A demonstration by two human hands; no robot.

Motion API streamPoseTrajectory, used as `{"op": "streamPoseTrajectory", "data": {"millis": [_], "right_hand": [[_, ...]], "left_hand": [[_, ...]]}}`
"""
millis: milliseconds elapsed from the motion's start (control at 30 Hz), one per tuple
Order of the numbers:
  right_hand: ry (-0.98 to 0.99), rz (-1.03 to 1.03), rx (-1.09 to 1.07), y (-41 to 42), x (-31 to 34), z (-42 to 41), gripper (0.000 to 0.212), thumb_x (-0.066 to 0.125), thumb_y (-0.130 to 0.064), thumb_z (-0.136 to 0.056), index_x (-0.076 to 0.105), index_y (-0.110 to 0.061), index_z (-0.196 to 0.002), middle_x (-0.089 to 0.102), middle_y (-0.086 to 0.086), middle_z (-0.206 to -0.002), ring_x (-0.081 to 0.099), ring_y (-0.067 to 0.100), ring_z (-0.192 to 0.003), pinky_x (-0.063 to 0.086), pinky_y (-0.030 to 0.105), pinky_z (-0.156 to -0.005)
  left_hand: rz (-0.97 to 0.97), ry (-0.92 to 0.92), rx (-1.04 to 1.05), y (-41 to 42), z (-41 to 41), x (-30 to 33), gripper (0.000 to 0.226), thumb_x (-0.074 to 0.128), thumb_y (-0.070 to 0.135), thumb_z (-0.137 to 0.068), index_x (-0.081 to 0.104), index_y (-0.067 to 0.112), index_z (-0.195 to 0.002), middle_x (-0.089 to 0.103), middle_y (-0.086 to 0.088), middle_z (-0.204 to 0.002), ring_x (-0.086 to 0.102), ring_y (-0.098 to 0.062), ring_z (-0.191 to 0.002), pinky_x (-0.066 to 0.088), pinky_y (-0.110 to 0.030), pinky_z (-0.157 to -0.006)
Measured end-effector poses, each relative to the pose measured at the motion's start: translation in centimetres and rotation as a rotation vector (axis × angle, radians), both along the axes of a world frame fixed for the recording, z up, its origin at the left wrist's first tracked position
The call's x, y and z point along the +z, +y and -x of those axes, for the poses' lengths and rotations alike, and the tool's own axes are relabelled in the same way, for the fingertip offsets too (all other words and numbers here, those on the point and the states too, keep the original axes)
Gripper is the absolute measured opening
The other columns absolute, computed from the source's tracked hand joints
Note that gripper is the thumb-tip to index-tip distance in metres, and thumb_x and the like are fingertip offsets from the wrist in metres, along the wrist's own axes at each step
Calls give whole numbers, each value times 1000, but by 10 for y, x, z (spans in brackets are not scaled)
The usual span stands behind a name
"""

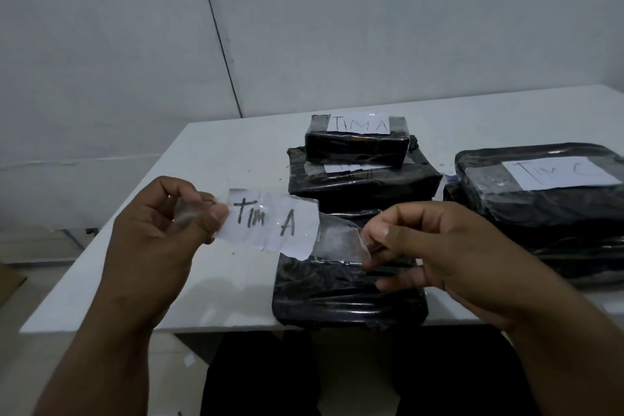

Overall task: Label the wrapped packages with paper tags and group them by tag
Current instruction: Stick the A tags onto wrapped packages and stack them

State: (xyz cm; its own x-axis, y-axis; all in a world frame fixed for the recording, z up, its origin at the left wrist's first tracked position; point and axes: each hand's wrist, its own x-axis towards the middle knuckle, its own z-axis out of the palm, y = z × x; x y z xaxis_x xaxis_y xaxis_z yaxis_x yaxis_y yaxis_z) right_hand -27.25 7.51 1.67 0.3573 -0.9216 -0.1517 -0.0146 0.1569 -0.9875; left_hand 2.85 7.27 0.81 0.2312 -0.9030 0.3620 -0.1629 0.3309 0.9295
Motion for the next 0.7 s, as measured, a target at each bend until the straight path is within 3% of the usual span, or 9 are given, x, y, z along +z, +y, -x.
{"op": "streamPoseTrajectory", "data": {"millis": [133,300,433,567,700], "right_hand": [[17,-9,-3,0,-2,-2,16,70,-21,-92,76,-6,-93,73,8,-87,74,23,-89,63,43,-79],[40,-2,6,-1,-4,-4,16,69,-19,-93,76,-6,-86,72,8,-86,71,20,-86,62,41,-78],[66,11,10,-1,-3,-2,18,66,-19,-96,74,-6,-86,72,12,-88,69,18,-84,63,44,-80],[123,41,0,-1,-3,-1,22,61,-21,-100,72,-10,-83,70,7,-84,68,18,-86,64,46,-82],[191,90,37,1,-1,1,28,58,-23,-101,70,-17,-76,66,3,-81,66,23,-87,64,44,-81]], "left_hand": [[4,-5,2,1,1,2,26,83,39,-61,64,30,-75,74,3,-85,63,-24,-79,52,-46,-80],[-5,-19,13,1,2,0,26,85,35,-62,64,29,-76,74,2,-85,63,-25,-81,54,-55,-85],[-10,-21,13,1,3,0,27,83,39,-61,63,29,-76,74,0,-87,64,-26,-81,53,-52,-83],[1,-60,-1,0,4,-1,30,92,24,-71,63,28,-76,73,1,-84,62,-23,-75,52,-40,-75],[18,-126,-19,0,3,0,19,77,20,-71,62,31,-73,73,3,-80,61,-13,-66,53,-23,-62]]}}
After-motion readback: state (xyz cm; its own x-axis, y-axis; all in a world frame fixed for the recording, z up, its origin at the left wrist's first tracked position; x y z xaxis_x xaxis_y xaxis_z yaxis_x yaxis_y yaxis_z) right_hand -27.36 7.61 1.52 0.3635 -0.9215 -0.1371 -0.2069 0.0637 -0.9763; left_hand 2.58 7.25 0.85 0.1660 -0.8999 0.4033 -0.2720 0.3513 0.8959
